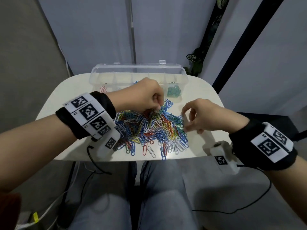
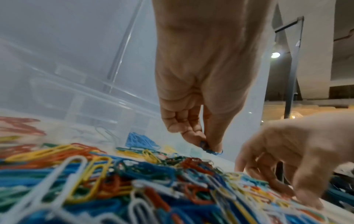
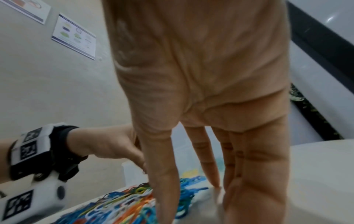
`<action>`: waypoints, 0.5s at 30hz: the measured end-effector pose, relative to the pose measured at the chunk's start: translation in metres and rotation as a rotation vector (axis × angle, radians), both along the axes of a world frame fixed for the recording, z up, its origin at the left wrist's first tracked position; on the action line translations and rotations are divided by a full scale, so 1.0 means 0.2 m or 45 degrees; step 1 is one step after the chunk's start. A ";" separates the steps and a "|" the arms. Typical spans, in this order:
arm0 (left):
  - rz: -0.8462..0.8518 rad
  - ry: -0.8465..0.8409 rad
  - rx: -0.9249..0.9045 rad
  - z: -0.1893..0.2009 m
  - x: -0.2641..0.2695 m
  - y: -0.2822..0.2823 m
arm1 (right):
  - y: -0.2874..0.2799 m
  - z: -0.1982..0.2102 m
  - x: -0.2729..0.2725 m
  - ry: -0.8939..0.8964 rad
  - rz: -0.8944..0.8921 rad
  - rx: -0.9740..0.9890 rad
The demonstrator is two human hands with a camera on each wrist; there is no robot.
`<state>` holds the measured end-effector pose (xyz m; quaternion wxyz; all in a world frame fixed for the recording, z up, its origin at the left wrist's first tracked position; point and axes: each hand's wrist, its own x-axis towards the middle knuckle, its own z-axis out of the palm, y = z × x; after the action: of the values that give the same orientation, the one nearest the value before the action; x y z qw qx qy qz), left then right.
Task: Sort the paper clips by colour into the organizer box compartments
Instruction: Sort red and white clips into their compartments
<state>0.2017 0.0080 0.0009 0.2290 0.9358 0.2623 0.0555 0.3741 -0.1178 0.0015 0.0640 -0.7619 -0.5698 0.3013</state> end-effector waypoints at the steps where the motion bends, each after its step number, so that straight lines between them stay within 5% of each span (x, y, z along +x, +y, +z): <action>1: 0.028 -0.027 -0.036 0.01 -0.02 0.01 | 0.01 0.00 -0.02 0.012 0.025 -0.002; 8: 0.207 -0.193 -0.524 0.07 -0.17 0.05 | 0.08 0.01 -0.12 0.147 0.183 0.038; 15: 0.190 -0.146 -0.706 0.05 -0.27 0.06 | 0.12 0.02 -0.07 -0.100 0.197 0.154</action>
<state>0.1482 0.0197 0.0117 0.4858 0.8109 0.3222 0.0513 0.3608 -0.0929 0.0057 0.0641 -0.7215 -0.6461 0.2404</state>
